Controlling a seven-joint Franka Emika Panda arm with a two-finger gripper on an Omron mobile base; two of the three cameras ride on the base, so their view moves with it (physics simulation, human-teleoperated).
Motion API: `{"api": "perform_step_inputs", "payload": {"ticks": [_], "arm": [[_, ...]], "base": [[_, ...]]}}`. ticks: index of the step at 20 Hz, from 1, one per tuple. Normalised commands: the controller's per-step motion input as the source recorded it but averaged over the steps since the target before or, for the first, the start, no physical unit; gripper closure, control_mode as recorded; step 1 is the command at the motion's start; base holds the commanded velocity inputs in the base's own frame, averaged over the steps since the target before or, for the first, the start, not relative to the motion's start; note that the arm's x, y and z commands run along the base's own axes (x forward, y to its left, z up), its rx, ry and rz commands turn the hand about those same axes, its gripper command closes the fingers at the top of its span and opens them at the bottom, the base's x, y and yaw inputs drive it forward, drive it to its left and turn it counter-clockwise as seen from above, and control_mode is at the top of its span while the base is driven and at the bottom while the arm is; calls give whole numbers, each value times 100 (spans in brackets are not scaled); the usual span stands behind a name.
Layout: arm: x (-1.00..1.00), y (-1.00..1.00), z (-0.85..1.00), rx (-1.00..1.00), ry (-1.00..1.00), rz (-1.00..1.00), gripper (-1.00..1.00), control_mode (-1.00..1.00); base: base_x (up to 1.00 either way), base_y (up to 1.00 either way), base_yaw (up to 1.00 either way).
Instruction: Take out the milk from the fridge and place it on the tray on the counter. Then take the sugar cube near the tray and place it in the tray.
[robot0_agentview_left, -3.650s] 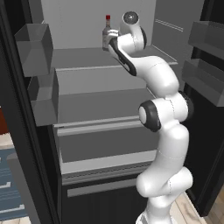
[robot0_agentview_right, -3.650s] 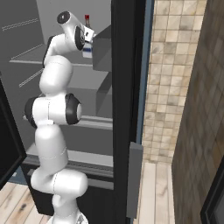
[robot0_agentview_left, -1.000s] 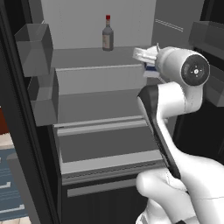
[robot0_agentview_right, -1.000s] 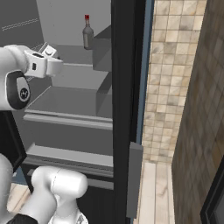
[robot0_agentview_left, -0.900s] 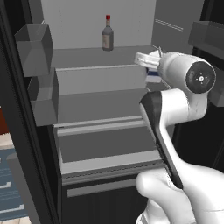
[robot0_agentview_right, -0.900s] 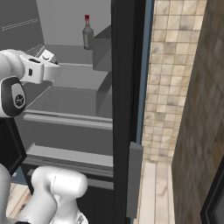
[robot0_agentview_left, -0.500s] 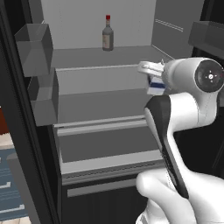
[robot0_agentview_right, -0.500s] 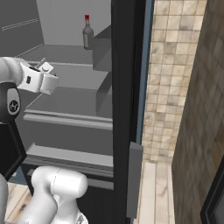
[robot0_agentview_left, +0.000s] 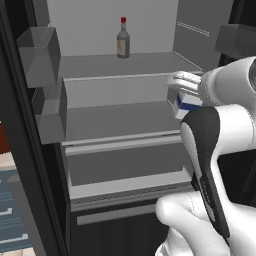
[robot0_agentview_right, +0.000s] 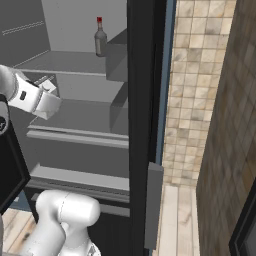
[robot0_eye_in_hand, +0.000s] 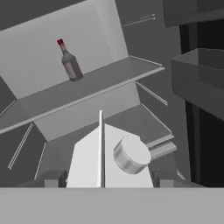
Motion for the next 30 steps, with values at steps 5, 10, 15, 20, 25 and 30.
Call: {"api": "perform_step_inputs", "payload": {"ticks": [5,10,15,20,25,30], "arm": [[-41,-12,-24,0,-1,0,100,-100],[-34,-5,-29,0,-7,0,100,-100],[-47,-5,-14,0,-8,0,100,-100],[-56,0,0,0,-5,0,100,100],[0,0,0,0,0,0,100,100],[0,0,0,0,0,0,100,100]], "base": [[0,0,0],[0,0,0],[0,0,0],[-20,0,0],[-99,9,0],[-99,74,4]]}}
